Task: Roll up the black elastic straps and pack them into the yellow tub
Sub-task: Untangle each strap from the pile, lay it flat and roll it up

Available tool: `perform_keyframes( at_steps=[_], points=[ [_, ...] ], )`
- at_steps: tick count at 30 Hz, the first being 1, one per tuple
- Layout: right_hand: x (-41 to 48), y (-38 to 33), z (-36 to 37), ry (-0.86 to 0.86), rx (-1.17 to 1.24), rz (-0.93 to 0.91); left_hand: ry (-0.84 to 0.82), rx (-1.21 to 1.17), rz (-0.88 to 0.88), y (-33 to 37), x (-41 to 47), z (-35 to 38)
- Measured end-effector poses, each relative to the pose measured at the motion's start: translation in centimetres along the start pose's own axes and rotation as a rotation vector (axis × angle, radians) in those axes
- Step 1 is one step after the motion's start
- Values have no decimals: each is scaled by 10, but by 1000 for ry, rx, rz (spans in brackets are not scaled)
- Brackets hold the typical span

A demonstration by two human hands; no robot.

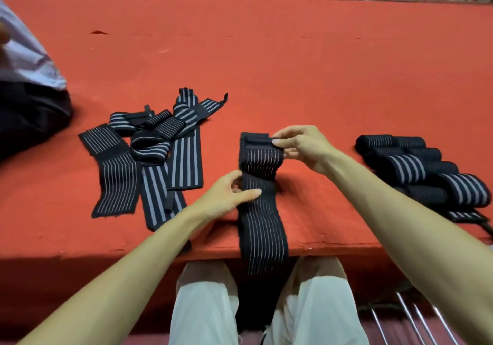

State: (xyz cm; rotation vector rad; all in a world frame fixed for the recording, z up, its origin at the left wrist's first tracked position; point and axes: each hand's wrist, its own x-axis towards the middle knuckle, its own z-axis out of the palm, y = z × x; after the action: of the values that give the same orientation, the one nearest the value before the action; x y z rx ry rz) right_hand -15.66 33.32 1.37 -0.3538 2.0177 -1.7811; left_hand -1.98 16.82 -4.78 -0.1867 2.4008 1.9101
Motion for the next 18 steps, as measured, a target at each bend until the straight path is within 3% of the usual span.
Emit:
perform_keyframes(
  at_steps=[4,8,12,18],
  points=[
    [19,18,-3,-59,12,48,225,-78,105,7,40,-13],
    [38,35,0,-79,24,59,308,104,234,10,81,-21],
    [71,48,4,3,24,-13,390,75,144,-3,121,-31],
    [135,70,4,210,-392,-146,520,194,71,-19,183,-40]
  ],
)
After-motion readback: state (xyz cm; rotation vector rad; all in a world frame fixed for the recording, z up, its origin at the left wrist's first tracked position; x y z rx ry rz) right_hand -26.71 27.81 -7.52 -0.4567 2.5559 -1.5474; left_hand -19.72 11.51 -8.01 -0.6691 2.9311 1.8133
